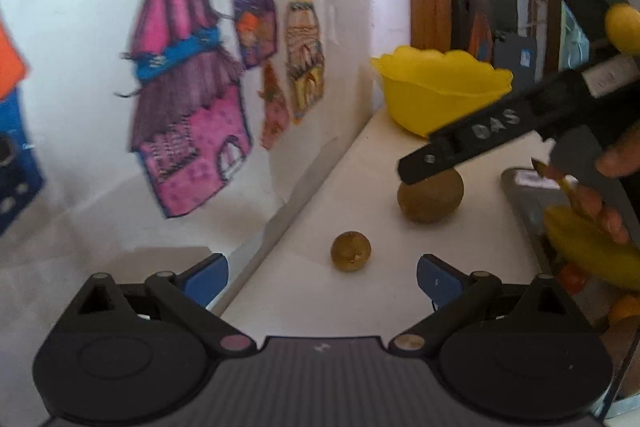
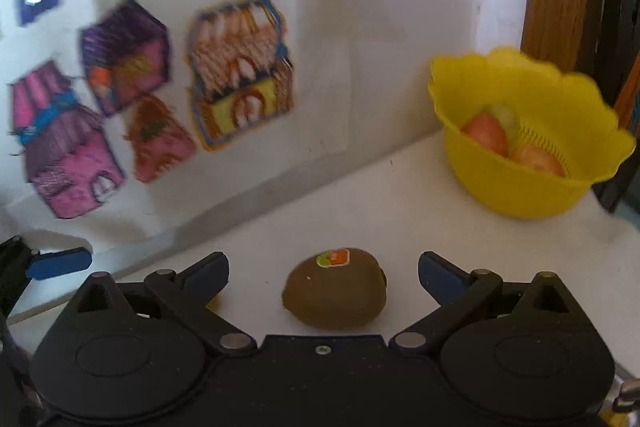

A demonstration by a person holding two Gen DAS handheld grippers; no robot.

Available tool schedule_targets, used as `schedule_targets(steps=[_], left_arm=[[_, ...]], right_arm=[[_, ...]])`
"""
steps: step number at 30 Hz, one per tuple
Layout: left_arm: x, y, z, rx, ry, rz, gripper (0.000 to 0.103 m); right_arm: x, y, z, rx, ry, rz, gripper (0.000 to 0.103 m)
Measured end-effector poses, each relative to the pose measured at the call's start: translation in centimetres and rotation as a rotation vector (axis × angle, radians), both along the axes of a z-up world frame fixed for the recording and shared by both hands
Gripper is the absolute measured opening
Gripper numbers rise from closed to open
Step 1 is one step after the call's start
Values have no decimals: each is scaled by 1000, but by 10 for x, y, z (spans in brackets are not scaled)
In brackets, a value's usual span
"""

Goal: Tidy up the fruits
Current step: 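Move the right tool to the stickered kiwi while the left tool approaches the small brown fruit, then close the right tool on the kiwi while the left tool grasps the small brown fruit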

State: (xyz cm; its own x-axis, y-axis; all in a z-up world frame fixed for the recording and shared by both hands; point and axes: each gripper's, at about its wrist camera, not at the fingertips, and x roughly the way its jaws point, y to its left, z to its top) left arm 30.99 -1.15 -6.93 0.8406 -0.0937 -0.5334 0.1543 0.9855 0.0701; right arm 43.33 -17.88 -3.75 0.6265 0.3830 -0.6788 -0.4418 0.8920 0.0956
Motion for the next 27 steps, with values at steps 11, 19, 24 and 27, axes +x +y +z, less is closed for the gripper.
schedule_targets(steps=[11, 19, 24, 27], left_arm=[[14, -2, -7, -34, 27, -15, 89], [26, 5, -13, -96, 91, -18, 78], [30, 10, -14, -129, 95, -16, 69], [32, 8, -15, -125, 98, -27, 58]], right_arm=[[18, 14, -16, -48, 90, 30, 90], [26, 27, -30, -167, 109, 13, 83], [31, 30, -33, -191, 108, -6, 75], [32, 29, -37, -200, 119, -15, 71]])
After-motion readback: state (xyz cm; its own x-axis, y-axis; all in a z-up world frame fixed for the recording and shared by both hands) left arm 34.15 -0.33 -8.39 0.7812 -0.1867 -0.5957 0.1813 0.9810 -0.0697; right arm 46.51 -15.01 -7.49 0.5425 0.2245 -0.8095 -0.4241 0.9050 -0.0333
